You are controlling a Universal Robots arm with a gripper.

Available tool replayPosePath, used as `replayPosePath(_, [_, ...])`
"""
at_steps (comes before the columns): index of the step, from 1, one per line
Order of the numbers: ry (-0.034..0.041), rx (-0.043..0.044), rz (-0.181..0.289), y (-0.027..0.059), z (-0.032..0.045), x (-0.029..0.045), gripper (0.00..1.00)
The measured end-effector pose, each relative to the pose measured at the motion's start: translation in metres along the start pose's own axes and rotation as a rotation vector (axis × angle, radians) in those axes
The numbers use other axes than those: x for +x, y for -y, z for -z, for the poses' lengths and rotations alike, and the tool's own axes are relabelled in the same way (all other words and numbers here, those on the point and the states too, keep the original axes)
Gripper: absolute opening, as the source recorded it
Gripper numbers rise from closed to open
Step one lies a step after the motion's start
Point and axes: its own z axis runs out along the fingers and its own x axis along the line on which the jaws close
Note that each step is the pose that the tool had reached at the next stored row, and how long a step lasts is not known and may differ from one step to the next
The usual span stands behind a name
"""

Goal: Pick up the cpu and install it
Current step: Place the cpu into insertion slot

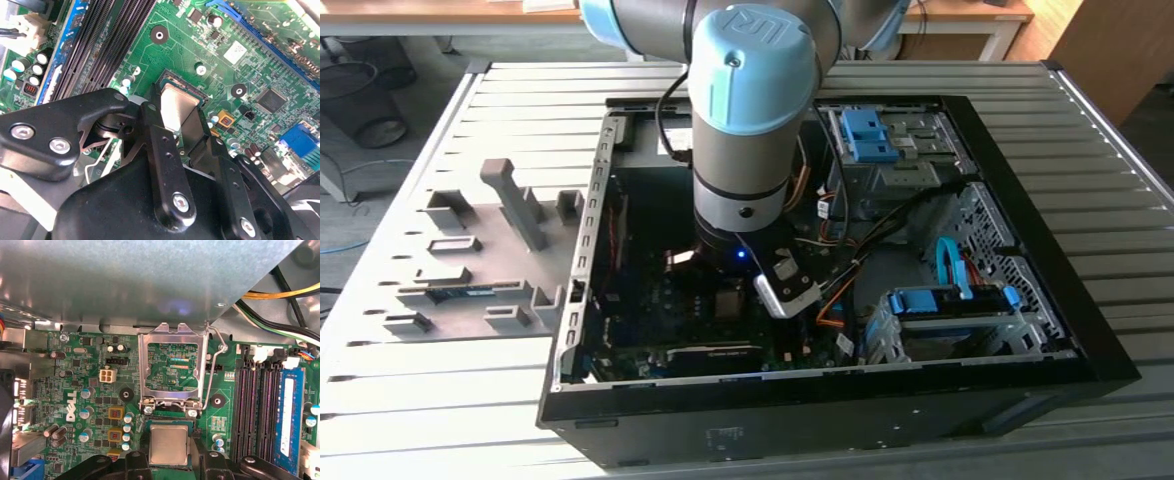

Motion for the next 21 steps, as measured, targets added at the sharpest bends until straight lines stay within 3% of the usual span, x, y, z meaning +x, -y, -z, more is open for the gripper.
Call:
replayPosePath(10, [0.0000,0.0000,0.000,0.0000,-0.0001,0.0000,0.41])
replayPosePath(16, [0.0025,-0.0003,0.000,-0.0002,0.0044,0.0014,0.41])
replayPosePath(21, [0.0019,0.0092,-0.003,-0.0001,0.0042,0.0023,0.41])
